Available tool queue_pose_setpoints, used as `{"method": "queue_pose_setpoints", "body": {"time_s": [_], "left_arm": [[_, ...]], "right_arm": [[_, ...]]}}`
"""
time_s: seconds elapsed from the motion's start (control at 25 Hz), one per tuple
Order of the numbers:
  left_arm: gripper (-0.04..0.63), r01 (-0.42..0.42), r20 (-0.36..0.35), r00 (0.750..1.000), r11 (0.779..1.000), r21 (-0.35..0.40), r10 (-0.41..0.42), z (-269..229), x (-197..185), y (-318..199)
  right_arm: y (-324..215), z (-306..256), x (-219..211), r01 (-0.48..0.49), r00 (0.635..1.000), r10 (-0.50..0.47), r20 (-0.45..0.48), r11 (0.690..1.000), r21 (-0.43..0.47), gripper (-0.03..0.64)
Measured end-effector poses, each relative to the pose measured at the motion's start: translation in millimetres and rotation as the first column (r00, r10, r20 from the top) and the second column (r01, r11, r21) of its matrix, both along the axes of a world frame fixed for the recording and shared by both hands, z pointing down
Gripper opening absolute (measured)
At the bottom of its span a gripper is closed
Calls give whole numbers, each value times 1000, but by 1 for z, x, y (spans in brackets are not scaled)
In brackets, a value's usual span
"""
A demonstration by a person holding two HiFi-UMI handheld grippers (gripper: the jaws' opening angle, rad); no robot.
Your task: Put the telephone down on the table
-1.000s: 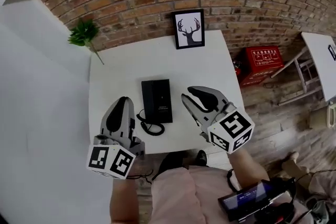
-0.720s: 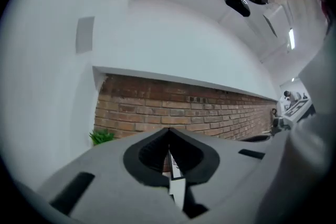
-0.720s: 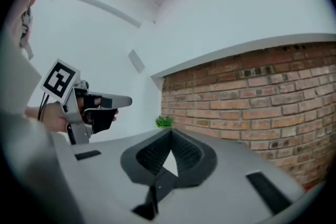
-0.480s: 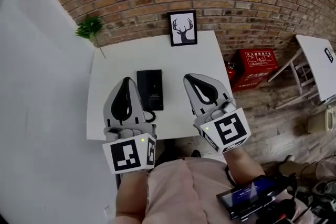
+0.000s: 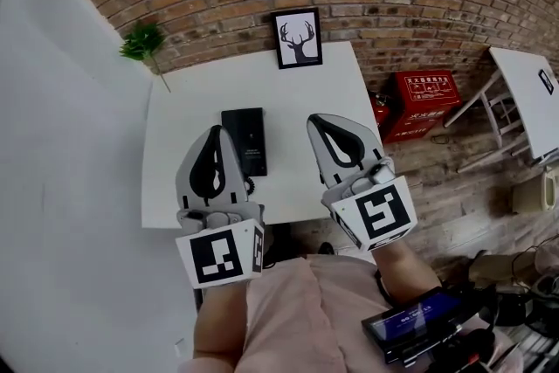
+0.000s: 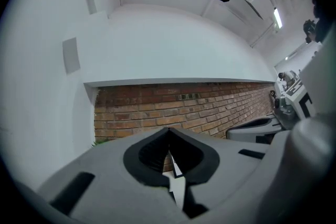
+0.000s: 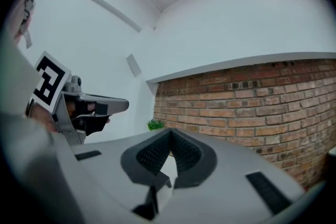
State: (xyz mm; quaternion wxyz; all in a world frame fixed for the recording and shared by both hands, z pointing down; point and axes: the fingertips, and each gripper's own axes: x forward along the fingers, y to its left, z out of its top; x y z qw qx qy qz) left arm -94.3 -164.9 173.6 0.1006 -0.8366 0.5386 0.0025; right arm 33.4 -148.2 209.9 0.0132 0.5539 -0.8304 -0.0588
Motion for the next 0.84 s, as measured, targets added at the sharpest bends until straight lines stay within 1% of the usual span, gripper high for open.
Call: {"method": "queue_pose_setpoints", "body": {"time_s": [0.56,0.84], "left_arm": [[3,-24,30,999,1000,-1,24,6,12,-2],[3,-21,35,999,1000,1,21,9,9,-7]], "right_arm": [[-6,5,0,-4,1000,4,12,1000,1,5],[-11,8,-4,-1,1000,1,9,1000,1,5]]}}
